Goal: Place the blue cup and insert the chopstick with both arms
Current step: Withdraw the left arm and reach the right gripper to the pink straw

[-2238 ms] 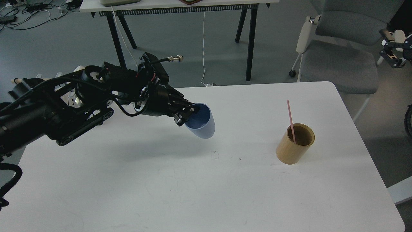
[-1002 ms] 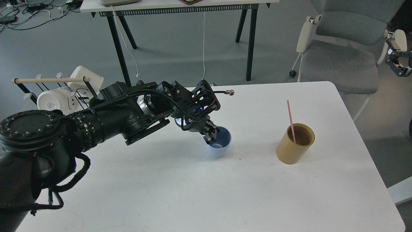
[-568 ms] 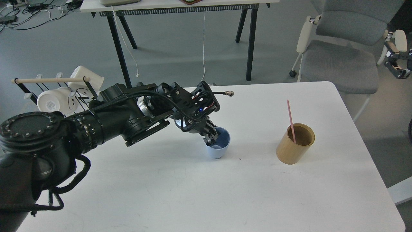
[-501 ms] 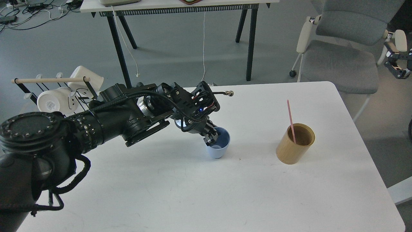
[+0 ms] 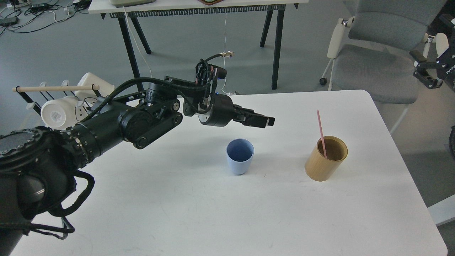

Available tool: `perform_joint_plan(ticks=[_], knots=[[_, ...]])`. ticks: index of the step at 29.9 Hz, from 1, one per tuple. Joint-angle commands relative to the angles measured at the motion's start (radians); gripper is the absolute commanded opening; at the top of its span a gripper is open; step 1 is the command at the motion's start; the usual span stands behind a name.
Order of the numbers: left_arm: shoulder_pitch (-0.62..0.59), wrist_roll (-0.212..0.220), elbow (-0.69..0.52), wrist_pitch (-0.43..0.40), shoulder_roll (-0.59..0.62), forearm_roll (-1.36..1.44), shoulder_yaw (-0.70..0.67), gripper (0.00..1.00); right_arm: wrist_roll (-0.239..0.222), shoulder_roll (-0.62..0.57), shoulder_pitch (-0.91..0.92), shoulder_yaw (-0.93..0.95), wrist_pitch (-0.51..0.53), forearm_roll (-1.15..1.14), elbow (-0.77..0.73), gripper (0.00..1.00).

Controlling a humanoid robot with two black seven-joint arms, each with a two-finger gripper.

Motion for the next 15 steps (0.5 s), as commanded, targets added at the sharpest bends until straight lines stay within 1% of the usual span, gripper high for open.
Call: perform_joint_plan(ticks=[1, 3, 6, 7, 8, 11, 13, 14, 15], knots=[[0.035, 0.0, -0.022, 0.0, 0.052, -0.18, -0.122, 0.94, 0.006, 0.003, 0.06, -0.002, 0.0, -0.16, 0.035, 0.99], [0.058, 0.0, -0.048, 0.0, 0.094, -0.295, -0.201, 0.95, 0.009, 0.006, 0.096, -0.002, 0.0, -0.321, 0.093, 0.99], [0.104, 0.0, -0.107, 0.0, 0.159, -0.485, -0.314, 0.95, 0.012, -0.001, 0.124, -0.002, 0.0, -0.611, 0.228, 0.99], [0.122, 0.0, -0.137, 0.0, 0.182, -0.557, -0.351, 0.95, 0.02, -0.003, 0.124, -0.002, 0.0, -0.704, 0.281, 0.99], [0.137, 0.0, -0.163, 0.0, 0.204, -0.612, -0.376, 0.95, 0.031, -0.004, 0.124, -0.002, 0.0, -0.778, 0.326, 0.99], [0.197, 0.0, -0.235, 0.0, 0.276, -0.767, -0.442, 0.97, 0.084, -0.037, 0.115, -0.004, 0.0, -0.985, 0.47, 0.99], [0.236, 0.0, -0.267, 0.0, 0.316, -0.839, -0.477, 0.98, 0.132, -0.069, 0.103, -0.011, 0.0, -1.108, 0.556, 0.99], [0.257, 0.0, -0.276, 0.0, 0.334, -0.862, -0.492, 0.98, 0.144, -0.086, 0.092, -0.025, 0.0, -1.169, 0.587, 0.99], [0.276, 0.0, -0.282, 0.0, 0.348, -0.87, -0.502, 0.99, 0.144, -0.099, 0.083, -0.039, 0.0, -1.22, 0.605, 0.99]])
